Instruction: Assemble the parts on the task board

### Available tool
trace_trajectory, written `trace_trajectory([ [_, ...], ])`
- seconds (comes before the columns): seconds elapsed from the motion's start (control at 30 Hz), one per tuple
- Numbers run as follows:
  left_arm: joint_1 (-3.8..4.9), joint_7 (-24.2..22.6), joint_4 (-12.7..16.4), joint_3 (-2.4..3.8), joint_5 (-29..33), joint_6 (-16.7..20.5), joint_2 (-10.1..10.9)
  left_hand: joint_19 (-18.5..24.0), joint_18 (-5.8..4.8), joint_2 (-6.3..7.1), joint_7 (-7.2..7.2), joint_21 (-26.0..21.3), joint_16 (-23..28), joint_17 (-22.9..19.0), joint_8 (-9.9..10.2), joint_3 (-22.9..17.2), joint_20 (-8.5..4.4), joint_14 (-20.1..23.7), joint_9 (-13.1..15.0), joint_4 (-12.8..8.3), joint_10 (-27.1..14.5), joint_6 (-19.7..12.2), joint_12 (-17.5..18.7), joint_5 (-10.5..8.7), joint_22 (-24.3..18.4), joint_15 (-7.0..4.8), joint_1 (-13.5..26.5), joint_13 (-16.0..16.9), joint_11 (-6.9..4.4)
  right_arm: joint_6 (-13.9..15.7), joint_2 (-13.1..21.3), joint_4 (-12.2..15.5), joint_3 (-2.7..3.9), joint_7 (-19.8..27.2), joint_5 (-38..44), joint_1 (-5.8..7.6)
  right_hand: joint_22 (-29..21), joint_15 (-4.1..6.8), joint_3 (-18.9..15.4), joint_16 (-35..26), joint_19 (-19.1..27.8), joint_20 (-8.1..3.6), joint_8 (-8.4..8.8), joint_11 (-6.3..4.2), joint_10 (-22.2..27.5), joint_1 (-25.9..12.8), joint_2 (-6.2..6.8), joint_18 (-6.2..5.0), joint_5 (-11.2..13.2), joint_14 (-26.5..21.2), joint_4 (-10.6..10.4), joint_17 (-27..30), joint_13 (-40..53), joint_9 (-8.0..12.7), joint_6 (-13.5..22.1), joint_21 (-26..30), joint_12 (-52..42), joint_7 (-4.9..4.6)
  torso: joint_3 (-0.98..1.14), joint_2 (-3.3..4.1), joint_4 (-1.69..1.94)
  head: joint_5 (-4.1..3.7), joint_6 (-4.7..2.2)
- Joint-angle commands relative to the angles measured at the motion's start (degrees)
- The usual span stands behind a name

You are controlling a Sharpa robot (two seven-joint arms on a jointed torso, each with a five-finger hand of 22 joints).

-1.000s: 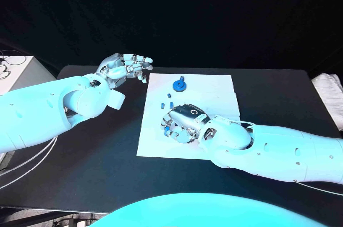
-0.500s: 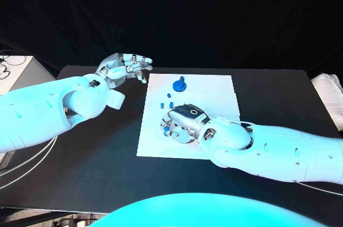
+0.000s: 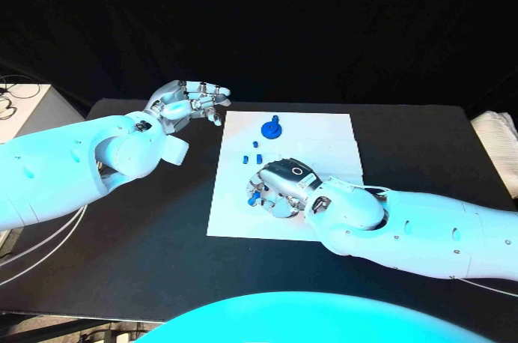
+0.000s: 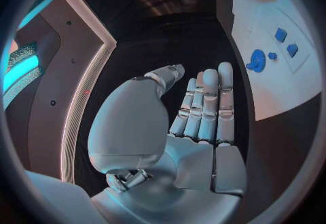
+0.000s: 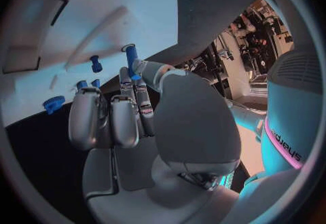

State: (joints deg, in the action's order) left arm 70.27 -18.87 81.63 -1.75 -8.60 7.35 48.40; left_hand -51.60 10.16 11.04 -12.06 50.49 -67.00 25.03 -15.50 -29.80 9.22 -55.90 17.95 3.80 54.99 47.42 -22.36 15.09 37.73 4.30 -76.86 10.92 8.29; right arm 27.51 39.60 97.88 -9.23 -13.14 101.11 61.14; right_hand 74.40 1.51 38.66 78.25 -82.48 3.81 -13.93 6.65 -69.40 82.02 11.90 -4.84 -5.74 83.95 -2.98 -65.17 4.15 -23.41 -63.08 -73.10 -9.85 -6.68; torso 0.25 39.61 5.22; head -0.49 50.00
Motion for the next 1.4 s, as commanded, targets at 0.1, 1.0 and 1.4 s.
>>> trace_trajectory([
  [0.1, 0.02, -0.2, 0.0, 0.05, 0.1, -1.0, 0.0, -0.1, 0.36, -0.03, -0.26, -0.3, 0.2, -0.1, -0.4, 0.2, 0.31, 0.4, -0.1, 0.2, -0.4, -0.4, -0.4, 0.03, -0.1, -0.16, 0.0, 0.1, 0.00, -1.7, 0.4, -0.2, -0.28, -1.7, 1.4, -0.35, 0.1, 0.38, 1.4, 0.0, -0.1, 0.07, 0.01, -3.99, -4.5, -0.1, -0.38, 0.75, -0.3, 1.4, 1.3, -0.1, 2.6, 0.0, -0.3, -0.1, -0.2, -0.22, 0.05, 0.02, -0.08, 0.10, 0.00],
  [1.0, 0.01, 0.0, -0.1, 0.05, 0.1, -1.0, 0.0, -0.2, 0.36, -0.09, -0.27, -0.5, 0.1, -0.1, -0.5, 0.2, 0.33, 0.4, -0.1, 0.2, -0.6, -0.5, -0.7, 0.04, -0.2, -0.15, 0.0, 0.2, 0.00, -4.3, 0.7, 0.9, -0.25, -2.0, 1.7, -0.31, 0.0, 0.38, 1.4, 0.0, 0.0, 0.07, -0.02, -3.99, -4.5, -0.3, -0.36, 0.70, -0.3, 1.4, 1.5, 0.0, 2.7, -0.1, -0.4, 0.1, -0.1, -0.23, -0.10, -0.01, 0.11, -0.32, 0.00],
  [1.4, 0.02, 0.0, 0.0, 0.05, 0.1, -1.0, 0.0, -0.2, 0.36, -0.09, -0.27, -0.5, 0.1, -0.1, -0.5, 0.2, 0.33, 0.4, -0.1, 0.2, -0.6, -0.5, -0.7, 0.04, -0.2, -0.15, 0.0, 0.2, 0.00, -4.3, -1.0, 0.2, -0.25, -1.2, 0.9, -0.24, -2.5, -0.56, -0.2, -1.0, 1.6, 0.76, 1.76, -3.06, -2.2, -4.8, 0.66, 0.13, 2.8, 0.9, 0.3, 1.6, 2.5, 0.2, 2.9, 3.2, 2.1, -1.10, -0.11, 0.03, 0.03, -0.31, 0.00],
])
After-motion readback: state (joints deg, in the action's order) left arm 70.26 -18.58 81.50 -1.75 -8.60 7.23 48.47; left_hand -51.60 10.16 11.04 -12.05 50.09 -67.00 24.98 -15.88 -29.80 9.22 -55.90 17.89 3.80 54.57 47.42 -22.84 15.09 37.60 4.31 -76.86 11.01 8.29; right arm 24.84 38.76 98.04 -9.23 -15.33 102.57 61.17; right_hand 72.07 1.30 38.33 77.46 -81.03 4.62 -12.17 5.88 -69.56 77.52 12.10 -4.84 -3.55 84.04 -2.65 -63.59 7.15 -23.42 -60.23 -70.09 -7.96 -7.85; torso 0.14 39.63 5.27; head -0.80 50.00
